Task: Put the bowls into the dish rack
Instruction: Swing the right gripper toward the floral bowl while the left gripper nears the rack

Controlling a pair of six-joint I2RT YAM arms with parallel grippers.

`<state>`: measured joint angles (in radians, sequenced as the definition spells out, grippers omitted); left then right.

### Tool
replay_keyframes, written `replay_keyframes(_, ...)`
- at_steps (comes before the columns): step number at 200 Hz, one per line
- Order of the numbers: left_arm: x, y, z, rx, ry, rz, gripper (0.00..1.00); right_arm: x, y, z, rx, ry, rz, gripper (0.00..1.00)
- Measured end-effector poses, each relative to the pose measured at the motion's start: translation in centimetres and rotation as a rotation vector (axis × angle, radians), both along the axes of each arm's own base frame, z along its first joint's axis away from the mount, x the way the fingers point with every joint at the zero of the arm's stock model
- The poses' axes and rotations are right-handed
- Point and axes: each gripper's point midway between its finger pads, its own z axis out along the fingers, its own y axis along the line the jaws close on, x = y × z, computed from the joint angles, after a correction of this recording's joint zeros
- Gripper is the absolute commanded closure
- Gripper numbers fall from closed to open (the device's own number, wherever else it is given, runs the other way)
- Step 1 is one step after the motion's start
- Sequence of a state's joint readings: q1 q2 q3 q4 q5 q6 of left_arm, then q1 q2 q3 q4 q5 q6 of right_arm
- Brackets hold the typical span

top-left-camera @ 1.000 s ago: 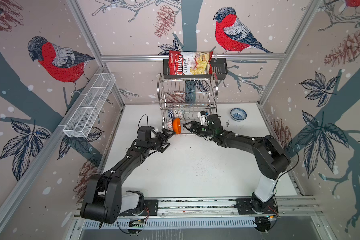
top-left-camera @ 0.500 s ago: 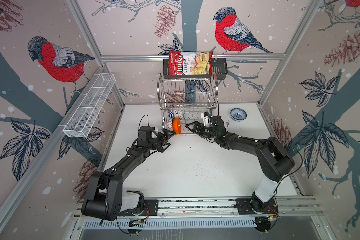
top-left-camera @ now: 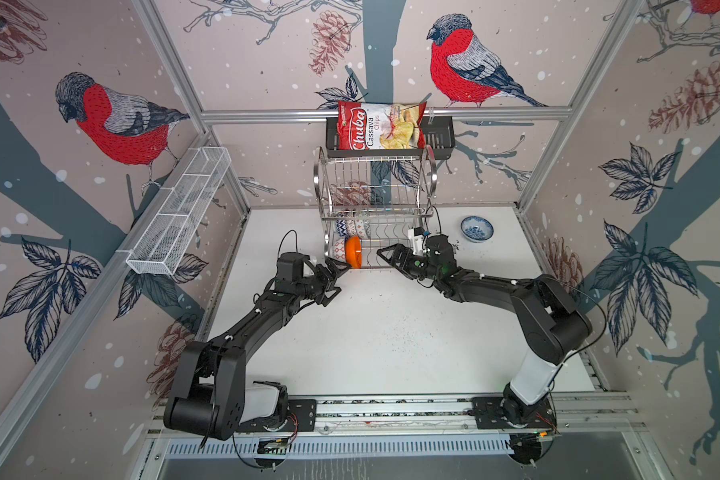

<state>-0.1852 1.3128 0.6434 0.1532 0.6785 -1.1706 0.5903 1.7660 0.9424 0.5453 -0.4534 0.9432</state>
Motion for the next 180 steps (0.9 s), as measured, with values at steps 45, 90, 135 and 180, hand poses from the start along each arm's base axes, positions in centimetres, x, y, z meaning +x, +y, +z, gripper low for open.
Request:
replay_keyframes(45, -0.1, 0.0, 0.1, 0.000, -0.004, -0.001, 0.03, -0.7, -0.6, 0.5, 0.012, -0.010, -0.005, 0.00)
replay_keyframes(90, -0.3, -0.4, 0.3, 0.004, -0.018, -0.018, 0.03, -2.1, -2.2, 2.1, 0.023, -0.038, -0.015, 0.00)
replay_keyframes(135, -1.1, -1.7, 0.1, 0.013, -0.022, -0.056, 0.03, -2.6, -6.2, 2.9, -0.018, -0.053, -0.069, 0.00)
replay_keyframes(180, -0.7, -3.9, -0.4, 0.009, -0.031, -0.102, 0.03, -0.3, -13.1, 5.2, -0.118, -0.126, -0.198, 0.00)
